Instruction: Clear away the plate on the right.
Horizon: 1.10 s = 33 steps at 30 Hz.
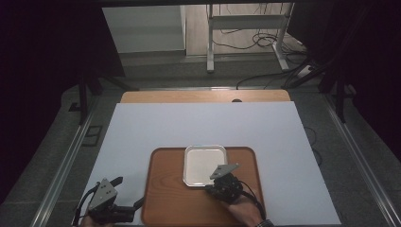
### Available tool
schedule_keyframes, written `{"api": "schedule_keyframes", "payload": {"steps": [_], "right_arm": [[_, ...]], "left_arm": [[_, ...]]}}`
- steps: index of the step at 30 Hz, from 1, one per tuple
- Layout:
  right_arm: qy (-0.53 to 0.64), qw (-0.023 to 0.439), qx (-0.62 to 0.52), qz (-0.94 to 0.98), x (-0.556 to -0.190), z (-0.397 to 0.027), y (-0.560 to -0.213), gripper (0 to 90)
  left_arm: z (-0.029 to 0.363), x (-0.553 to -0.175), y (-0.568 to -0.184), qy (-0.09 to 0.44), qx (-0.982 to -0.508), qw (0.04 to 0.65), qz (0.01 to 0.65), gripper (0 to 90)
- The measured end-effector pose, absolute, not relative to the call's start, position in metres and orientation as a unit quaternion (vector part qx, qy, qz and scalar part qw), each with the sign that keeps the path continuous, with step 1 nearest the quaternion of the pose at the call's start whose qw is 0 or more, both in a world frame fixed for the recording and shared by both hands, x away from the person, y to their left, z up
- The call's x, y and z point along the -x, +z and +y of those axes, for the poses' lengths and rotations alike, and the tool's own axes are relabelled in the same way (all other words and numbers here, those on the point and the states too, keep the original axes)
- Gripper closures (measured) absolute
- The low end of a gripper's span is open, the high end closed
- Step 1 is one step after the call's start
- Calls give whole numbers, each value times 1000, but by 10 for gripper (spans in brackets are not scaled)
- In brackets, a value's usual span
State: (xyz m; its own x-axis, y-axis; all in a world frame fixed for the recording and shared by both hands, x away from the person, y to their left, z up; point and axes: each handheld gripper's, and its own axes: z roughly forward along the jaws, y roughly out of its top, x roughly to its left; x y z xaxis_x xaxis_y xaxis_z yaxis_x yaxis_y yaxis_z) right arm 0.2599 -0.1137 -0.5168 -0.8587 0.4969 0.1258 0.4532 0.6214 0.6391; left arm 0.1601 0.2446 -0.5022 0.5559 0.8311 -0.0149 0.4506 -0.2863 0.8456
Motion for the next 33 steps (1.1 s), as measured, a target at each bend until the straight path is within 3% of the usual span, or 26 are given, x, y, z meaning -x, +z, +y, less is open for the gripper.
{"api": "schedule_keyframes", "payload": {"steps": [12, 33], "right_arm": [[355, 30, -273, 894, -259, -116, -512, 834], [376, 40, -291, 879, -258, -127, -501, 654]], "left_arm": [[244, -160, -502, 222, -771, 428, 415, 0], [244, -160, -502, 223, -773, 426, 413, 0]]}}
